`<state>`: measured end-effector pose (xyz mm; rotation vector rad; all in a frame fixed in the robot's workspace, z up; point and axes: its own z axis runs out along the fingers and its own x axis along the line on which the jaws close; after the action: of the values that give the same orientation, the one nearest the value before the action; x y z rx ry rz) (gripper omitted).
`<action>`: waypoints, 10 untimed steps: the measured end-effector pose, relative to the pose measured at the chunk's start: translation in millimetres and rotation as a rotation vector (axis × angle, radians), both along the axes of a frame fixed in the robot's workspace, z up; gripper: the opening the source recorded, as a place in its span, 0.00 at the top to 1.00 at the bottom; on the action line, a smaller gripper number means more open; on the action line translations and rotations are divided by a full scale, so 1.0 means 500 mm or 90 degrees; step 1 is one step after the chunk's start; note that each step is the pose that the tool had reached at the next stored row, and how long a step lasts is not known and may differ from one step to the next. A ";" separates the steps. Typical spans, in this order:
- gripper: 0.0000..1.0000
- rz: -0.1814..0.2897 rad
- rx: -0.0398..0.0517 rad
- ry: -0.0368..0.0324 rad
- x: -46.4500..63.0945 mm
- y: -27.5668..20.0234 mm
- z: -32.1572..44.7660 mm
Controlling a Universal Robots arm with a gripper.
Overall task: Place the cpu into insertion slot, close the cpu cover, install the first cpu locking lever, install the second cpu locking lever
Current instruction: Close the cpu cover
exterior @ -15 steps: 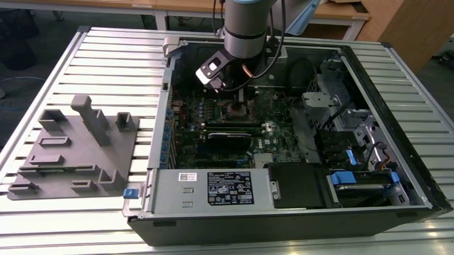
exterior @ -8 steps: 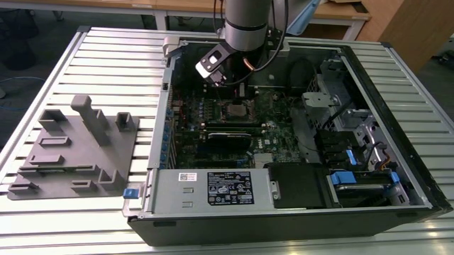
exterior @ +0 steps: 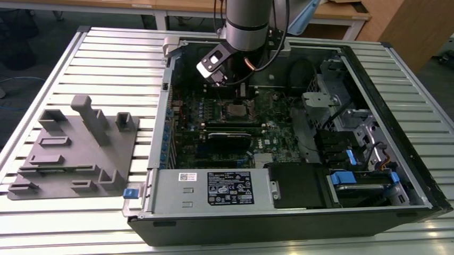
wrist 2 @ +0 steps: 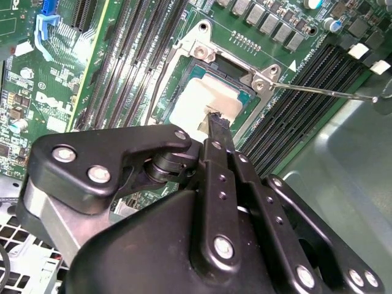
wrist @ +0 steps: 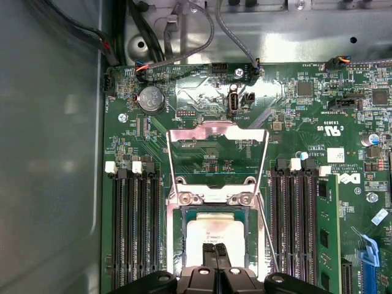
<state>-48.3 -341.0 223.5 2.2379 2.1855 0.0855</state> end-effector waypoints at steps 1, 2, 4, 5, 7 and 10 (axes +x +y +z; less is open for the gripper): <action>0.89 0.000 0.0000 0.0000 0.000 0.0001 0.000; 0.89 0.000 -0.0001 0.0000 0.000 0.0001 0.001; 0.89 0.000 0.0000 0.0000 0.000 0.0000 0.003; 0.89 0.000 -0.0001 0.0000 0.000 0.0000 0.004; 0.89 0.000 0.0000 0.0000 0.000 0.0000 0.007; 0.89 0.000 0.0000 0.0000 0.000 0.0000 0.013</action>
<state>-48.3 -341.0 229.7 2.2379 2.1855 0.0856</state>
